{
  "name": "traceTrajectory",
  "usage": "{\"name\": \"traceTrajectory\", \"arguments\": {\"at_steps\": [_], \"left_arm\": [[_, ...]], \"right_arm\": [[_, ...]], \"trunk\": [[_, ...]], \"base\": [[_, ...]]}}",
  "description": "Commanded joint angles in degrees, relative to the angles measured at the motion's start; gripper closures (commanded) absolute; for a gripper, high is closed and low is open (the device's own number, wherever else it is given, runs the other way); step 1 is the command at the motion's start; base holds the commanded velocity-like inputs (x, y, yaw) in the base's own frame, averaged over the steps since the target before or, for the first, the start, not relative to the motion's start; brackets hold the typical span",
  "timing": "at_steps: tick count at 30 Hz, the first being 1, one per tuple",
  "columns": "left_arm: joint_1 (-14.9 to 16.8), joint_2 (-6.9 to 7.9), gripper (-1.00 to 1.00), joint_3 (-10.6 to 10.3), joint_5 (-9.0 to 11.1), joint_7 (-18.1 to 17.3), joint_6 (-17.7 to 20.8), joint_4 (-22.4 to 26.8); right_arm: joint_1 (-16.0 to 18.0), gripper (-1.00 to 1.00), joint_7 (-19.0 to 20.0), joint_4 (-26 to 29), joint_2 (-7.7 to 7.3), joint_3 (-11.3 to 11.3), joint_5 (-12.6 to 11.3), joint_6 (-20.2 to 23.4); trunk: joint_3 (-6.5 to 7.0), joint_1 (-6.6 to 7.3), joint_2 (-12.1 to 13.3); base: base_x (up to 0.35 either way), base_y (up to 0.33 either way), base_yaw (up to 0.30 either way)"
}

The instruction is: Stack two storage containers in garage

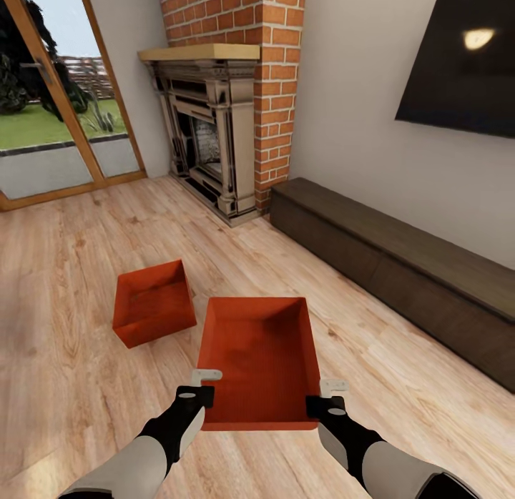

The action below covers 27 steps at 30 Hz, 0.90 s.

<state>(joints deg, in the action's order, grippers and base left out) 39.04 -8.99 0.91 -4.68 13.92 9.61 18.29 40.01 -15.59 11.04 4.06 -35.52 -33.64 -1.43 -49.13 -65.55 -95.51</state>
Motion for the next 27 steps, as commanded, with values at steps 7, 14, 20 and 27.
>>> {"name": "traceTrajectory", "arguments": {"at_steps": [7,14,20,27], "left_arm": [[0.0,0.12,1.0,0.9,-0.9,0.6,0.6,-0.1],[0.0,0.12,1.0,0.9,-0.9,0.7,0.6,0.0],[0.0,0.12,1.0,0.9,-0.9,0.6,0.6,0.0],[0.0,0.12,1.0,0.9,-0.9,0.4,0.6,0.0]], "right_arm": [[0.1,1.0,-0.7,0.1,-0.2,0.9,1.0,-0.4],[0.1,1.0,-0.7,0.1,-0.28,0.9,1.0,-0.4],[0.1,1.0,-0.7,0.1,-0.29,0.9,1.0,-0.4],[0.1,1.0,-0.7,0.1,-0.33,0.9,1.0,-0.4]], "trunk": [[1.22,1.55,2.8],[2.48,3.09,5.6],[3.56,4.4,8.0],[4.82,5.94,10.8]], "base": [[0.0,0.0,0.0],[0.0,0.0,0.0],[0.0,0.0,0.0],[0.0,0.0,0.0]]}}
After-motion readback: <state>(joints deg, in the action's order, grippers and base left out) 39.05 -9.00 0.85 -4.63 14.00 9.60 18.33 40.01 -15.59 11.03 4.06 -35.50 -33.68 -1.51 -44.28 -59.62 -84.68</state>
